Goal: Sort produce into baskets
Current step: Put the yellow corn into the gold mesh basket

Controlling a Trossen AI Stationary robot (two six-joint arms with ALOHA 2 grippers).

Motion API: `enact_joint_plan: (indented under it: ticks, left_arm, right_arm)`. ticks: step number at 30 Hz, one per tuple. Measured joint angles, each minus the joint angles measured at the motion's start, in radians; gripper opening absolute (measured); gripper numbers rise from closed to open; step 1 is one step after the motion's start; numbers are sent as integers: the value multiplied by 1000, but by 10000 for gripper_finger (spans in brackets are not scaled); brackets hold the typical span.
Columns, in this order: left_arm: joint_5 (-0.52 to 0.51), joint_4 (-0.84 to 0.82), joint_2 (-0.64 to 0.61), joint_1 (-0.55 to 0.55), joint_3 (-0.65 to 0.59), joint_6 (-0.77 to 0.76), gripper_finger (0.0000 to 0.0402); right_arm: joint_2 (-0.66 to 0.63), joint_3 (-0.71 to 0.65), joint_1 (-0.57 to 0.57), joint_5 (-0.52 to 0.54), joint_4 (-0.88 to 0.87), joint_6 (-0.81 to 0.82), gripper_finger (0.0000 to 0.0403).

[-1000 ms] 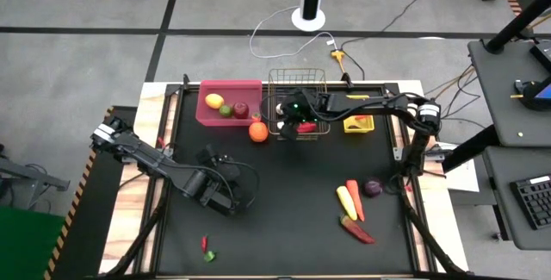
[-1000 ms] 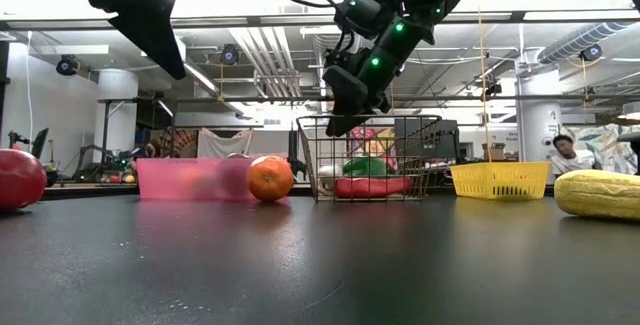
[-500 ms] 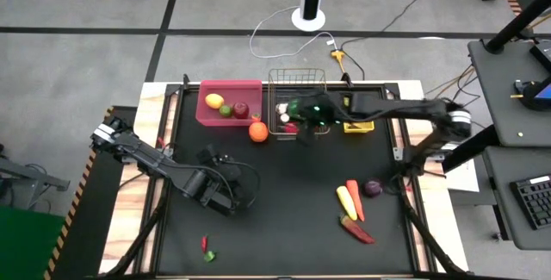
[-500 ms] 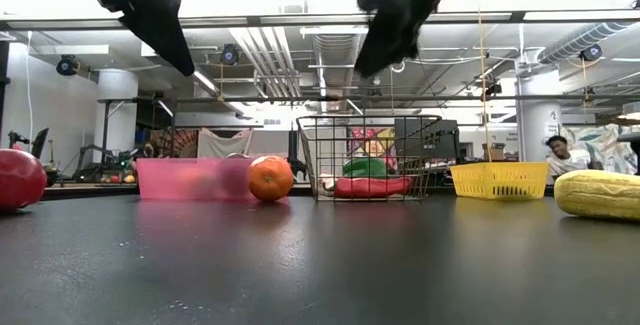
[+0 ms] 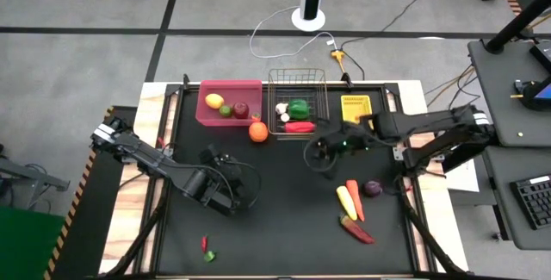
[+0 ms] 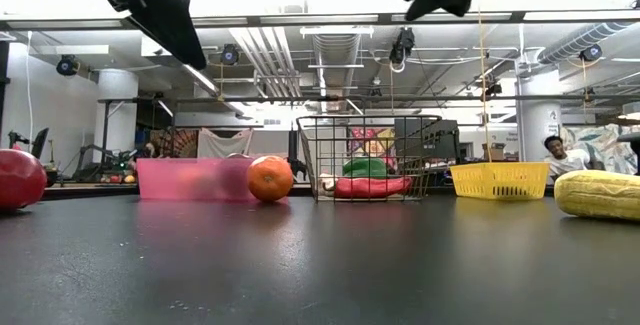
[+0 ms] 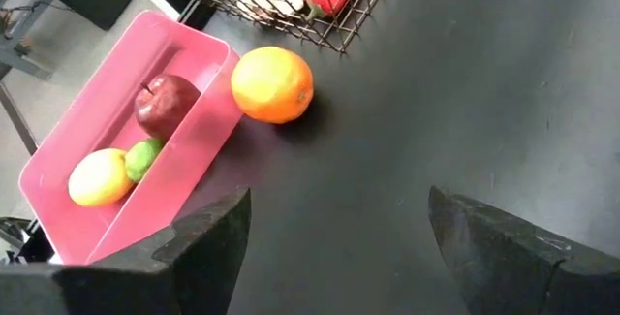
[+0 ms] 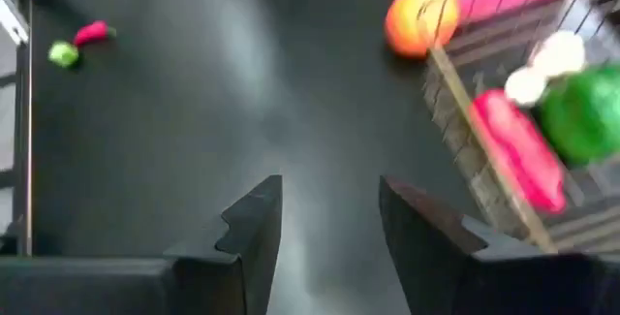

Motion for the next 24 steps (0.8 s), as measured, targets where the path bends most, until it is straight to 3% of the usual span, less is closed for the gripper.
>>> enact_joint_plan:
  ticks: [15,24]
  left_arm:
    - [1,10,0,0,0,17,295]
    - [10,90,0,1,2,86,295]
  right_arm:
    - [90,0,207,-2,-314,430,199]
    - [146,0,346,-25,-344,689,199]
